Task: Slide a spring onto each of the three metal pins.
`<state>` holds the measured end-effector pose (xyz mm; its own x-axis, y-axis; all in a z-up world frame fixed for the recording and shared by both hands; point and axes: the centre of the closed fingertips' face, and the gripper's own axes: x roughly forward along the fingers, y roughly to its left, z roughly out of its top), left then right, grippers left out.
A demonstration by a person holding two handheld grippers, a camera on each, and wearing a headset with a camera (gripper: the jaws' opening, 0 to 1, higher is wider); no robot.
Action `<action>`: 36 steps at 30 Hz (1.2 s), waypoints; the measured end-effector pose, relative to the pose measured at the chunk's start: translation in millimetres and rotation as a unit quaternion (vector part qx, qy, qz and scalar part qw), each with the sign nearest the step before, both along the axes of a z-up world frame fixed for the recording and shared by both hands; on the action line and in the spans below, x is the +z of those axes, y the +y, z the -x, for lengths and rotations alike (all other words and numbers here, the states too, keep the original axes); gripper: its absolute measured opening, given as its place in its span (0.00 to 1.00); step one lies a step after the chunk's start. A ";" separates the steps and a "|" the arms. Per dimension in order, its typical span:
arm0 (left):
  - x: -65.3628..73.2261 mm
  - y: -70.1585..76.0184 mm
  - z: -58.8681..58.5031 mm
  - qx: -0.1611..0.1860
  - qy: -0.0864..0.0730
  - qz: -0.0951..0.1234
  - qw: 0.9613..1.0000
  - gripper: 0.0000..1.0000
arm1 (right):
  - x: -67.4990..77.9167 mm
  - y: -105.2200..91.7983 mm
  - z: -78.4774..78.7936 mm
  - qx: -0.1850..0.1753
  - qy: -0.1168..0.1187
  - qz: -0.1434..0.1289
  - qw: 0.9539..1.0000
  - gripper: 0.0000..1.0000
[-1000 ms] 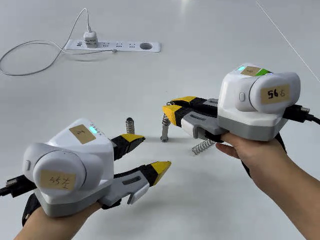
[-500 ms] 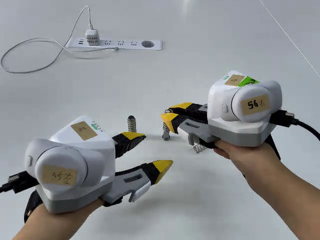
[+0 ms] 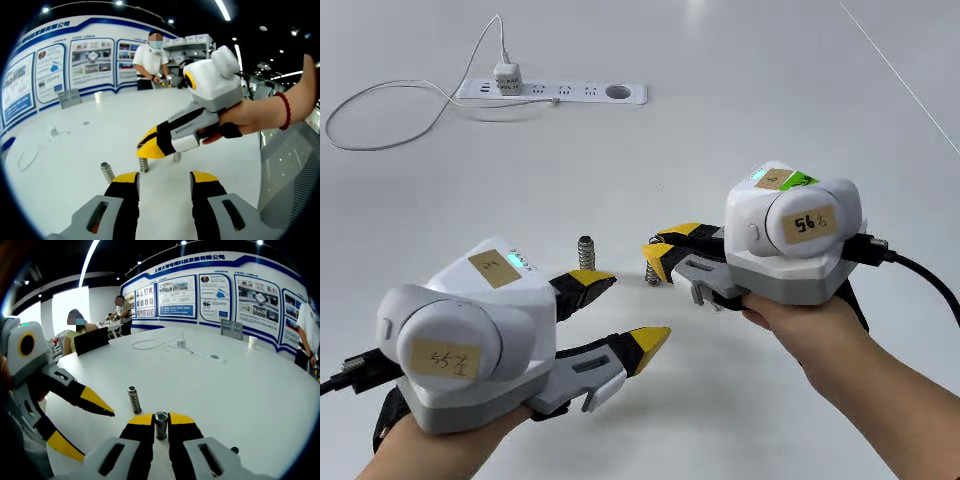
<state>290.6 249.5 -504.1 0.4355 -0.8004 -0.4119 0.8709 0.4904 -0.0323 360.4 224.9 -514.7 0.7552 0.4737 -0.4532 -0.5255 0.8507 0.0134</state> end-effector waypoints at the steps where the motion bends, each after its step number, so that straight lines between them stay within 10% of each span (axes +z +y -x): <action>1: 0.0 -0.1 0.2 0.000 0.000 0.000 1.000 0.41 | -1.6 -0.1 -0.1 0.000 0.001 0.000 1.000 0.11; 36: -2.7 -4.2 3.0 -0.007 0.002 -0.008 1.000 0.39 | 14.6 -8.0 9.3 -0.010 0.005 -0.013 1.000 0.26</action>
